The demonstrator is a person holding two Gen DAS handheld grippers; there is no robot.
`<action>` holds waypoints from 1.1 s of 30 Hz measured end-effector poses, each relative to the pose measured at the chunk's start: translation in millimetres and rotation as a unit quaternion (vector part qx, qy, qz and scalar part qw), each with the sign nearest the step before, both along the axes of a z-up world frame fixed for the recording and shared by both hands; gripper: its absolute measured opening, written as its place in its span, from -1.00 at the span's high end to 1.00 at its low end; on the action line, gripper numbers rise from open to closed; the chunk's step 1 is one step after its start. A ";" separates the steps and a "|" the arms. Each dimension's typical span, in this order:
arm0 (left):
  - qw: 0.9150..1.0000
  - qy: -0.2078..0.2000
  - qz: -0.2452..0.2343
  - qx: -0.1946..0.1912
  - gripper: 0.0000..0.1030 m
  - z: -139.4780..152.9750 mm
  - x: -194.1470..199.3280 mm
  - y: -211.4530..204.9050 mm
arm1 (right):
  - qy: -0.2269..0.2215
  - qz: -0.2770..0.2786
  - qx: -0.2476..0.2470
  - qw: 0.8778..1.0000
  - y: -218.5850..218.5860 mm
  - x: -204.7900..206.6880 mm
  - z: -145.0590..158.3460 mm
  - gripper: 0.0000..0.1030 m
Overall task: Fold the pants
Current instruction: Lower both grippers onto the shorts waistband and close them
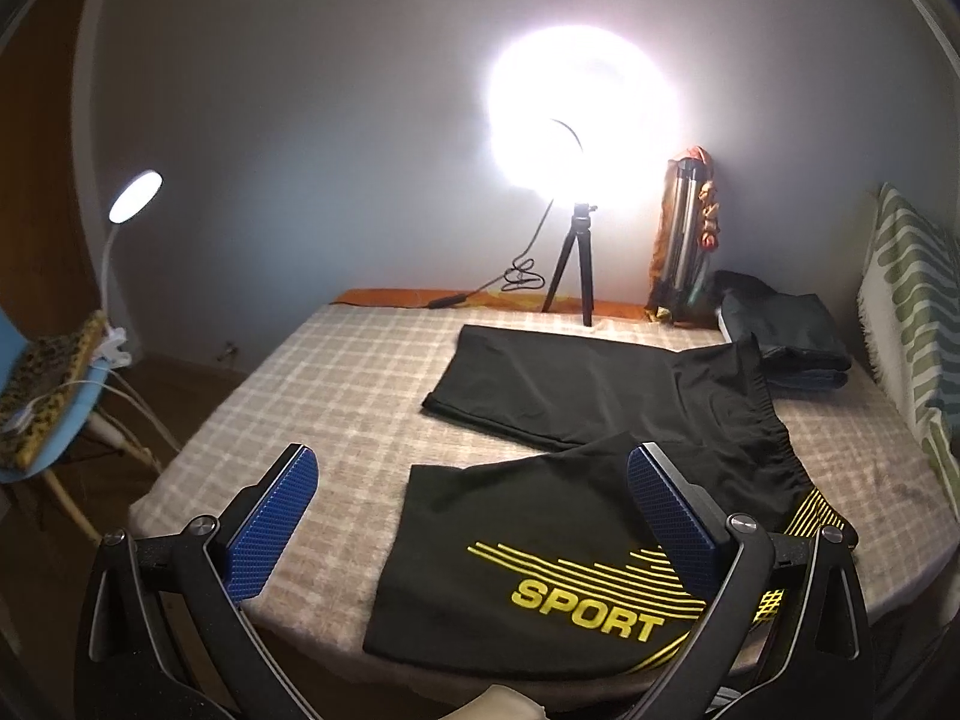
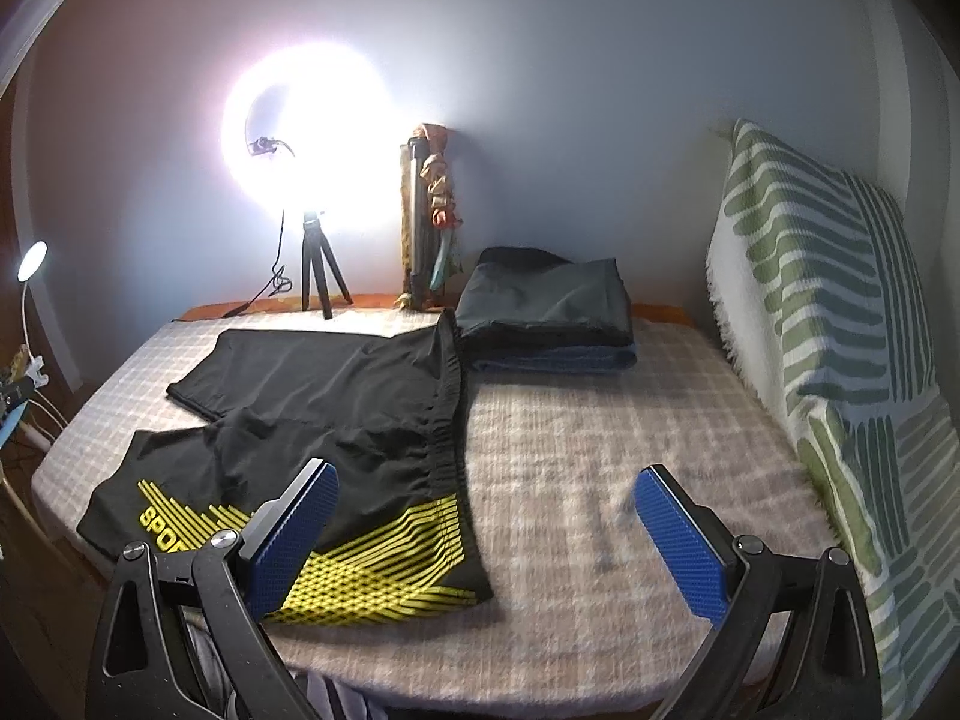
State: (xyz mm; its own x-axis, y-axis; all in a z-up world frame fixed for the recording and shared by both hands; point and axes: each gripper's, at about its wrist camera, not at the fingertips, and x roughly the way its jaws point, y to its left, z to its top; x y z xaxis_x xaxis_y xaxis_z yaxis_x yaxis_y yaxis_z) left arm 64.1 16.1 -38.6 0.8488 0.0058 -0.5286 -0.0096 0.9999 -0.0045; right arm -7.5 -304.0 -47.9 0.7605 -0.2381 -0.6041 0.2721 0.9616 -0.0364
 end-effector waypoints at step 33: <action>0.984 0.158 -0.078 -0.038 -0.44 -80.4 328.0 32.1 | 0.137 0.195 0.033 0.971 -34.5 310.8 -60.9 -0.34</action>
